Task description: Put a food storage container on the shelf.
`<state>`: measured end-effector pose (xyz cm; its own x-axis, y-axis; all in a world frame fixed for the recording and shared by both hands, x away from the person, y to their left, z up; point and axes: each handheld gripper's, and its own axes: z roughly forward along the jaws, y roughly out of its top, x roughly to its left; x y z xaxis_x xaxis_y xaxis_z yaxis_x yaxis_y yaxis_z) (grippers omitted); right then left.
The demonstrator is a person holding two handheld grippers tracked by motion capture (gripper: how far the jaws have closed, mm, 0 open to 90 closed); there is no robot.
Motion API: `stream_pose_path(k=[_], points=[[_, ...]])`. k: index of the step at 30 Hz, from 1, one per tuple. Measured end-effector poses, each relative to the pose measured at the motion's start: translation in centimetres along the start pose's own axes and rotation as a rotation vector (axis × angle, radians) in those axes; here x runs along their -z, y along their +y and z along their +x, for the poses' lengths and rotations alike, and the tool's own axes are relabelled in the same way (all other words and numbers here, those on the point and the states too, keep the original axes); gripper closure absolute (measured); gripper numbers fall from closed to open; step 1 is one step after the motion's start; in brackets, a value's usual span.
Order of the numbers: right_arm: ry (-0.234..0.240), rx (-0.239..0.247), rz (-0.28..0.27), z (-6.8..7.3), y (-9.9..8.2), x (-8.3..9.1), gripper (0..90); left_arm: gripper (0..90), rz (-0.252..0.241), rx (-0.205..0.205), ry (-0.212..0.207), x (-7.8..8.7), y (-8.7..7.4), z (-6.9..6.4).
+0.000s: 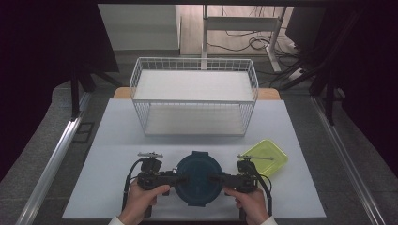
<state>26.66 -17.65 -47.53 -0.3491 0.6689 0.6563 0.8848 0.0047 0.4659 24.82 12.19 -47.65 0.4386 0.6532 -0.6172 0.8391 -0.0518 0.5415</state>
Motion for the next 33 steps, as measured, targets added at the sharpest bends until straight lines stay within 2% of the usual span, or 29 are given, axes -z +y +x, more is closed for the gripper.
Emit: stream_pose_path(k=[15, 33], points=[[0.005, 0.042, -0.018, 1.8, 2.9, 0.8, 32.2, 36.7, -0.037, -0.014, -0.006, 1.7, 2.6, -0.7], [0.020, 0.064, -0.070, 3.2, 6.0, 2.6, 32.3, 37.1, -0.070, -0.055, 0.009, 3.2, 6.1, -2.5]])
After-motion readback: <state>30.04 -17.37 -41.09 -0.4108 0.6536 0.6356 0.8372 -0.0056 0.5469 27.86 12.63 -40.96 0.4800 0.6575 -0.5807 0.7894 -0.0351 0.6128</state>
